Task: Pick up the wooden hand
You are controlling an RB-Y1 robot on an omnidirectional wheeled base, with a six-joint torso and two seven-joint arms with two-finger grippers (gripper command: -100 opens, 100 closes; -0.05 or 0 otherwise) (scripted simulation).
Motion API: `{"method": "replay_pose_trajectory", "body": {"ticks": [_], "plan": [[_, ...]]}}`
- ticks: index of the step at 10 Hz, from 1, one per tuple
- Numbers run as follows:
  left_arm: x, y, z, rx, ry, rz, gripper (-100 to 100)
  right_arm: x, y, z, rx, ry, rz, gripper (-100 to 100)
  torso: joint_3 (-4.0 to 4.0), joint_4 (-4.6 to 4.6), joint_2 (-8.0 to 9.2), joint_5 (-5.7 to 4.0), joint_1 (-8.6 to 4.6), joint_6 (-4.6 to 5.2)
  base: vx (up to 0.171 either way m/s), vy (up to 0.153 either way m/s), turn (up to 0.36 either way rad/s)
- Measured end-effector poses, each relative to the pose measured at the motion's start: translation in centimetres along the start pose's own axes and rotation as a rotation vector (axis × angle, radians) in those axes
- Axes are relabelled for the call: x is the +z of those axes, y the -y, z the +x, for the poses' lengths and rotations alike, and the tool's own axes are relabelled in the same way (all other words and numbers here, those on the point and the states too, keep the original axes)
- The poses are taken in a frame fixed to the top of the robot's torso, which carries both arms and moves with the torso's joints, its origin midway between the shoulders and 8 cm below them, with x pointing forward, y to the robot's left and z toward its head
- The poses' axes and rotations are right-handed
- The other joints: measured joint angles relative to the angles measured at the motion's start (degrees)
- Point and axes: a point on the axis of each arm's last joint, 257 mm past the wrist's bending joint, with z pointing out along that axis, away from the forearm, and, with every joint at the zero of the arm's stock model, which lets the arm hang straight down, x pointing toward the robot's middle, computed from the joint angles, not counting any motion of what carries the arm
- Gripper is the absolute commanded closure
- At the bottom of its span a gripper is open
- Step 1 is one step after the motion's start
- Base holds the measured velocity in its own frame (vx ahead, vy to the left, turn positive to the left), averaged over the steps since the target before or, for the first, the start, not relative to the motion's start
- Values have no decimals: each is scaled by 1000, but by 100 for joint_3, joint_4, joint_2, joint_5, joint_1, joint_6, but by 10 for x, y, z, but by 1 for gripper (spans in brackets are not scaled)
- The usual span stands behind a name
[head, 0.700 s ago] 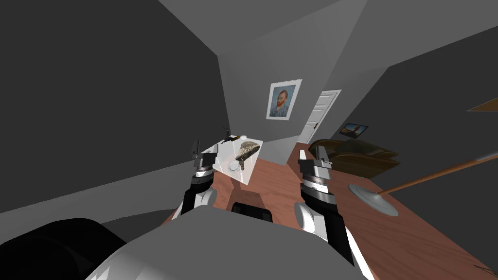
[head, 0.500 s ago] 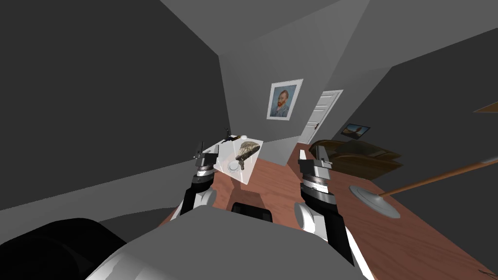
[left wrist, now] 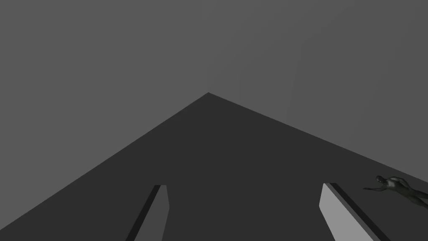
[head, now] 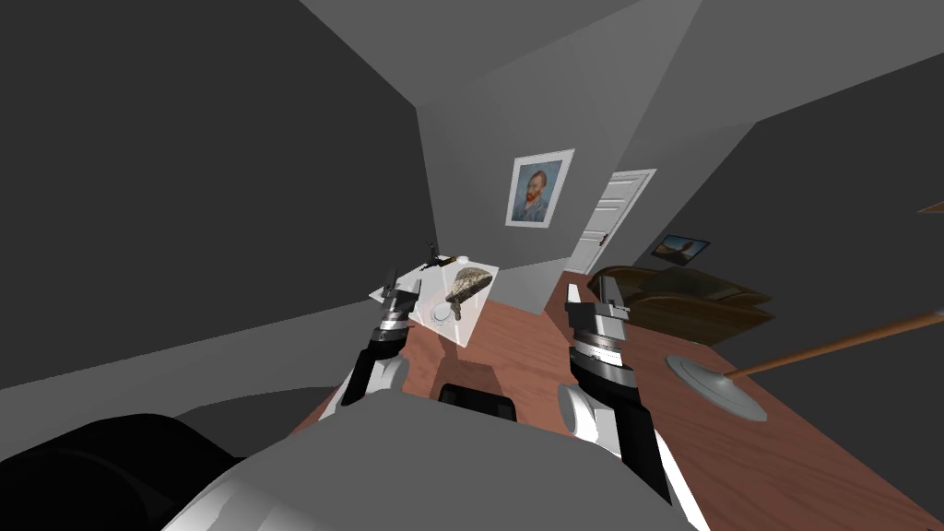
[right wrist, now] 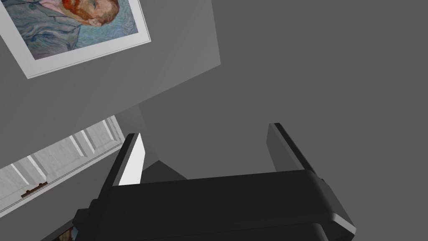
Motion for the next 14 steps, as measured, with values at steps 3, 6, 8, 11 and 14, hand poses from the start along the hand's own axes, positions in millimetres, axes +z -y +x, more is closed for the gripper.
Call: {"method": "replay_pose_trajectory", "body": {"ticks": [3,6,8,11,14], "plan": [[-2,-29,-8,-21,8,-97,-100,0,0,0,0,0,0,0,1,0,2,-1,-5,0,-18,-48,30],[-7,-52,-18,-34,19,-178,-100,0,0,0,0,0,0,0,0,0,-1,-1,-3,1,-14,-50,29],[-10,-71,-26,-42,30,-238,-100,0,0,0,0,0,0,0,-1,0,-3,-1,-2,1,-11,-47,30],[-15,-97,-41,-53,50,-331,-100,0,0,0,0,0,0,0,-1,0,-2,-1,-6,0,-12,-49,22],[-24,-123,-55,-64,76,-424,-100,0,0,0,0,0,0,0,-4,-1,-7,-2,-4,1,2,-42,13]]}}
